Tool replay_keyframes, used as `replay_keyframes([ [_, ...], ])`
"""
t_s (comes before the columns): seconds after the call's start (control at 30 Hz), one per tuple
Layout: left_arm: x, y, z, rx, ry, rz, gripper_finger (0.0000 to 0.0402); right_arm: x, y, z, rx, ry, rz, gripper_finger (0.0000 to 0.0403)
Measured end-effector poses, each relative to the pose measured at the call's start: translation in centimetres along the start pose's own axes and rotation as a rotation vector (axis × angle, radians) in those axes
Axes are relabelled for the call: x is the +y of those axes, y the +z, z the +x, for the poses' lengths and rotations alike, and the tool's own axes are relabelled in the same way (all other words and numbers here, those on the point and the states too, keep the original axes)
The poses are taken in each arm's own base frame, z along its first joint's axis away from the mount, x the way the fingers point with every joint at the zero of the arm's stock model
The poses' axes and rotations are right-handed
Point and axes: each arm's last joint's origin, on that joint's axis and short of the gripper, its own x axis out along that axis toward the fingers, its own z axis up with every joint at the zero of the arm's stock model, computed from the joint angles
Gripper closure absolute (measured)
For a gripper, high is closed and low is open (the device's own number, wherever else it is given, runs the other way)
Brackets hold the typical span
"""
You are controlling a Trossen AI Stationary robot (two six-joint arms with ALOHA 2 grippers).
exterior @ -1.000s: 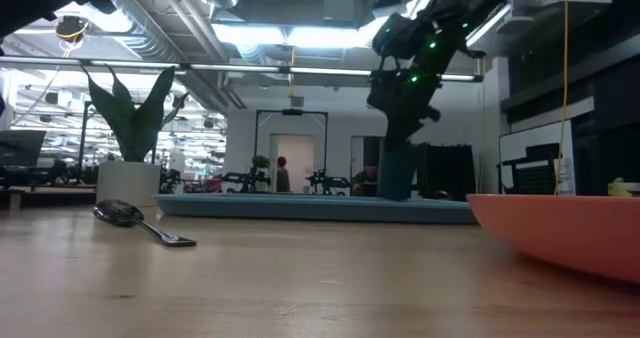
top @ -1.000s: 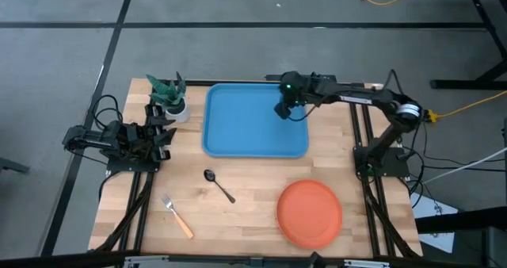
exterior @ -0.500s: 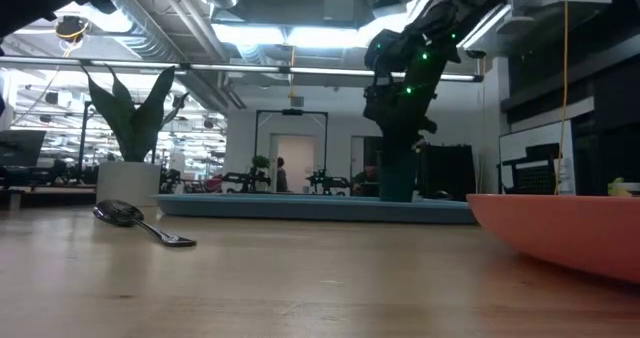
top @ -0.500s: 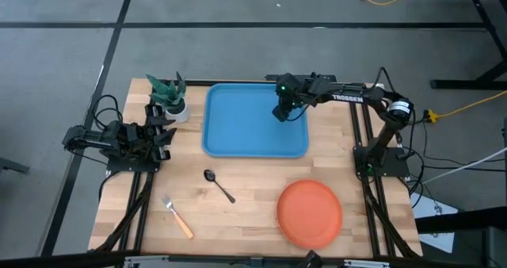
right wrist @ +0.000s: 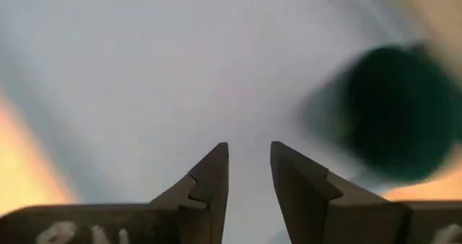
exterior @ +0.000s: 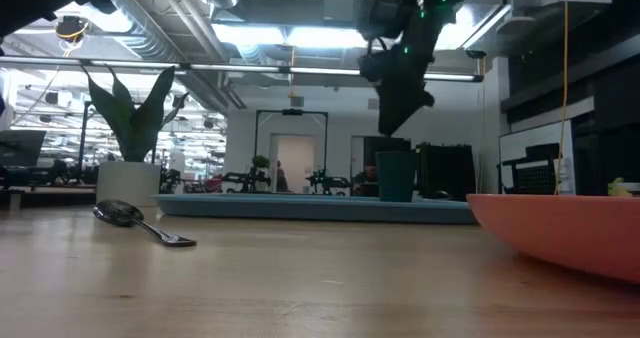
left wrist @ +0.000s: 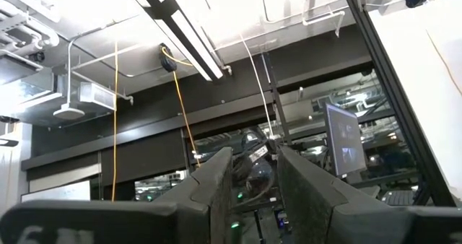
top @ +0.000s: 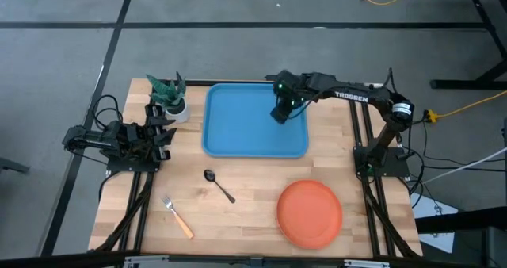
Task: Pick and place plate/cup/fork/spoon on tray
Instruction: Put the orange plate on the tray
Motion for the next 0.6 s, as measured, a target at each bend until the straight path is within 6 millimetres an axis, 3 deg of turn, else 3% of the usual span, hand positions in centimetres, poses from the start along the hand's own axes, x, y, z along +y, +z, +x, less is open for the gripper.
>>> replay_keyframes([
  [0.23,0.0,0.0,0.0,0.000,0.000,0.000,0.0294,5.7,-4.9,-0.6,0.302,0.016,-0.086,0.0293],
  [0.43,0.0,0.0,0.0,0.000,0.000,0.000,0.0294,9.2,-10.1,-1.1,0.532,-0.122,-0.040,0.0293],
  [0.6,0.0,0.1,0.0,-0.010,0.004,-0.002,0.0294,12.0,-14.3,-0.9,0.627,-0.163,-0.079,0.0292],
])
